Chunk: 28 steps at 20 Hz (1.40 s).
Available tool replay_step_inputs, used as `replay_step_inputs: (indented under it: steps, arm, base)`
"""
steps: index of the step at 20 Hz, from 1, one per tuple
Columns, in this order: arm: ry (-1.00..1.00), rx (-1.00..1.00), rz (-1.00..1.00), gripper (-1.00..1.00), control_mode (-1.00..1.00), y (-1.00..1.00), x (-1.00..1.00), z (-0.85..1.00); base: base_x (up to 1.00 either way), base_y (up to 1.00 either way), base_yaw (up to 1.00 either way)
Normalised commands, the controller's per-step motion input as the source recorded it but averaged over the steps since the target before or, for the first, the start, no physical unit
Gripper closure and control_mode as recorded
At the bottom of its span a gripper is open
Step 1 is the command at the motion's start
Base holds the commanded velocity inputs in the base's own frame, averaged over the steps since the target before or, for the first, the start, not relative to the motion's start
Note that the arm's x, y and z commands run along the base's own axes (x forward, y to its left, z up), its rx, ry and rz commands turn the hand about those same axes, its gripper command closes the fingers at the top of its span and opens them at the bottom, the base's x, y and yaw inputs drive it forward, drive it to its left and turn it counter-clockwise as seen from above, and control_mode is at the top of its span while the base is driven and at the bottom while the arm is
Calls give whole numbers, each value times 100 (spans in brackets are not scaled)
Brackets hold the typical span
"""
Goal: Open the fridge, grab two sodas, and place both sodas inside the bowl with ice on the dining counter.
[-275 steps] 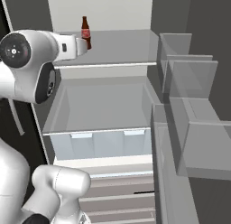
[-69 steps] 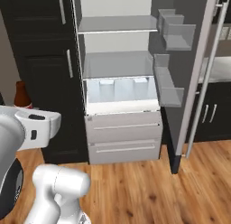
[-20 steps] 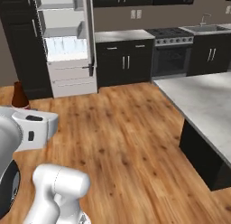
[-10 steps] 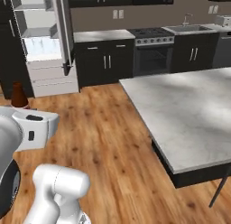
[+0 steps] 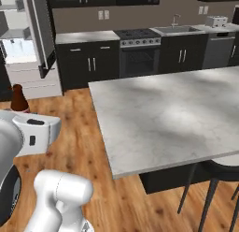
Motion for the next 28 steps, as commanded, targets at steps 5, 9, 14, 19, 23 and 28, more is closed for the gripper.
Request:
replay_step_inputs:
  steps: [5, 9, 14, 19, 23, 28]
  arm:
    - [0, 0, 0, 100, 100, 0, 0, 0]
    - [0, 0, 0, 100, 100, 0, 0, 0]
    - [0, 0, 0, 100, 100, 0, 0, 0]
    - [0, 0, 0, 100, 100, 0, 0, 0]
    - [0, 0, 0, 100, 100, 0, 0, 0]
    - [0, 0, 0, 100, 100, 0, 0, 0]
  base:
    - [0, -100, 0]
    - [0, -100, 0]
    - [4, -100, 0]
    - [30, -92, 0]
    - [48, -73, 5]
    - [46, -70, 7]
